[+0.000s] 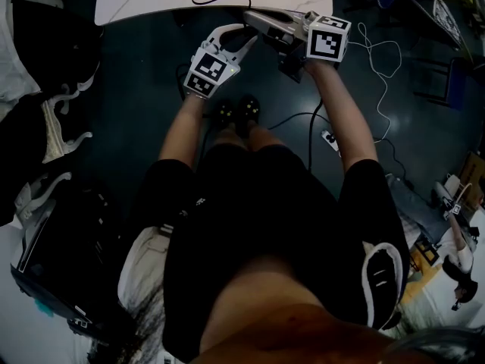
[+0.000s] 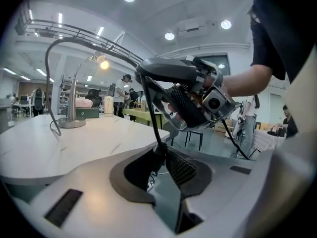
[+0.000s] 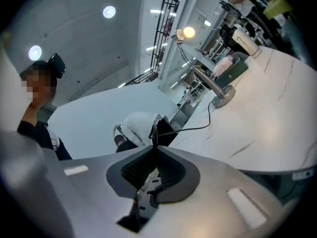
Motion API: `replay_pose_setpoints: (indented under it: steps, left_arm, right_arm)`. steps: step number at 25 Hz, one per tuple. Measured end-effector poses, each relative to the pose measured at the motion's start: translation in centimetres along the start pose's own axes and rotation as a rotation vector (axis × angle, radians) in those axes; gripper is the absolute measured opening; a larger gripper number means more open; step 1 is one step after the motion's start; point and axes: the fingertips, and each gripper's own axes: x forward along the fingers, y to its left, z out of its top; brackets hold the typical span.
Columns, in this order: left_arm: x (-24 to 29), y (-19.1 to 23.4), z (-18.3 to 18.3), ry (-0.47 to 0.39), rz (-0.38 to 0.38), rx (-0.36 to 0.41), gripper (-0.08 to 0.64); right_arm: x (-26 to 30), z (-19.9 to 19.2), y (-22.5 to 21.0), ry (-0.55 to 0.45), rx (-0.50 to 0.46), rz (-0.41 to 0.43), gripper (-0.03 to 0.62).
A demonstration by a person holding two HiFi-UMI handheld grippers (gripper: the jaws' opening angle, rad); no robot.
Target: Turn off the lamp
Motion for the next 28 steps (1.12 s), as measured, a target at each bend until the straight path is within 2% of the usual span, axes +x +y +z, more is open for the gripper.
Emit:
replay_pose_setpoints:
  steps: [6,8,10,14,17,23,28]
  left_arm:
    - [0.2,-0.3,0.7,-0.010,0.021,-0.114,0.078]
    - [0.2,-0.4,0.5,-0.015,0.012,-0.134,0.078]
    - [0.3,-0.2,0.8,-0.024,0.018,-0.164,0.075]
    - [0.1,0.5,0.7,-0.056,0.031,-0.242,0.070]
    - [0.0,0.6,1.1,-0.082,0.033,-0.283,0.067]
    - [0.0,0.4,1.6,-0.104,0.014,-0.317,0.067]
    - [-0.5,0.7,1.9,-0.139,-0.002,-0.365,0.067]
  right_arm:
    - [-0.4,0.2,-0.1,0.043,-0.261,-0.071,0.036]
    - [-1.0,0.4,-0.4,0.028,-0.305,-0.098,0.059]
    - [-2.2,1.2,-0.5,-0.041,-0.319,-0.119,0.067]
    - [-5.4,2.6,-0.7,-0.237,-0.251,-0.152,0.067]
    - [-7.5,0.8,-2.0,-0.334,-0.151,-0.193,0.067]
    - [-8.2,-5.2,-4.7,-0.415,0.013,-0.230,0.067]
    - [-7.3,-7.4,-6.6,-0.497,0.151,-0.208,0.106]
